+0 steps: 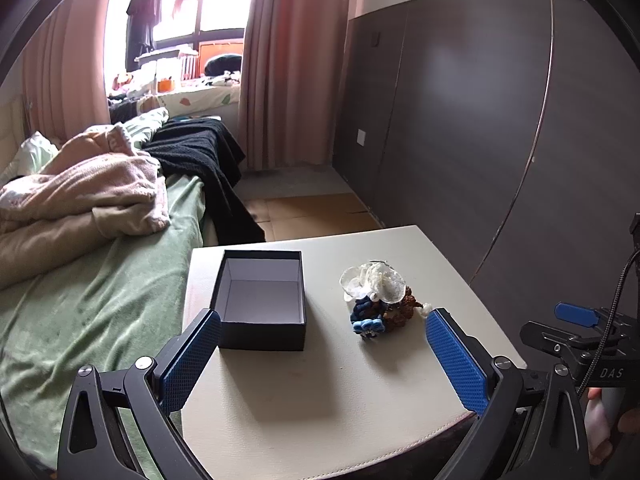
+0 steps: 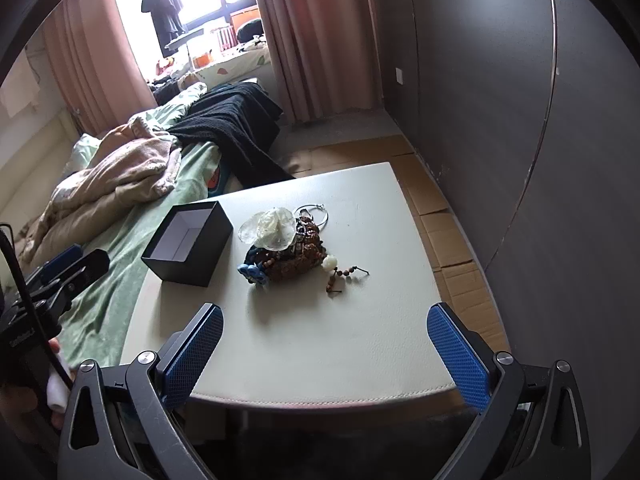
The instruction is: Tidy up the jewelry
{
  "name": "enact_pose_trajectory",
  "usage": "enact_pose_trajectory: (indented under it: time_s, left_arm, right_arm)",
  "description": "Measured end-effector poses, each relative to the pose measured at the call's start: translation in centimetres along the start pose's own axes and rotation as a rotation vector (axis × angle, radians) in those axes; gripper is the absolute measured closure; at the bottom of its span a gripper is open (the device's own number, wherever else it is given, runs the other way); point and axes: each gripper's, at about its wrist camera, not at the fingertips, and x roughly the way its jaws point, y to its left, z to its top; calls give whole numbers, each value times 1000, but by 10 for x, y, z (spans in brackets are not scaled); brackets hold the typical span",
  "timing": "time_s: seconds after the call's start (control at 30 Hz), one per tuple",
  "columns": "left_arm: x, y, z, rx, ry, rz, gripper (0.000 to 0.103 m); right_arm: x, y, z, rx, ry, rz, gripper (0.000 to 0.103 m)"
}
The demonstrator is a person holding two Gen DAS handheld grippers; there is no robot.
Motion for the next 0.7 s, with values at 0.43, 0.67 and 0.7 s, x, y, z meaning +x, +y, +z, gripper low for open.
enact_pose_trajectory:
  time_s: [0.43,0.67,0.7]
  left_arm:
    - [-1,2,-1,3,-3,1,1]
    - [2,1,-3,11,5,0,1]
    - [2,1,-2,13,4,1,1]
  right_arm:
    - [-2,6,-2,-2,-1,-10,0]
    - [0,2,-1,7,0,-15,0]
    - [0,1,-1,10,-2,-14,0]
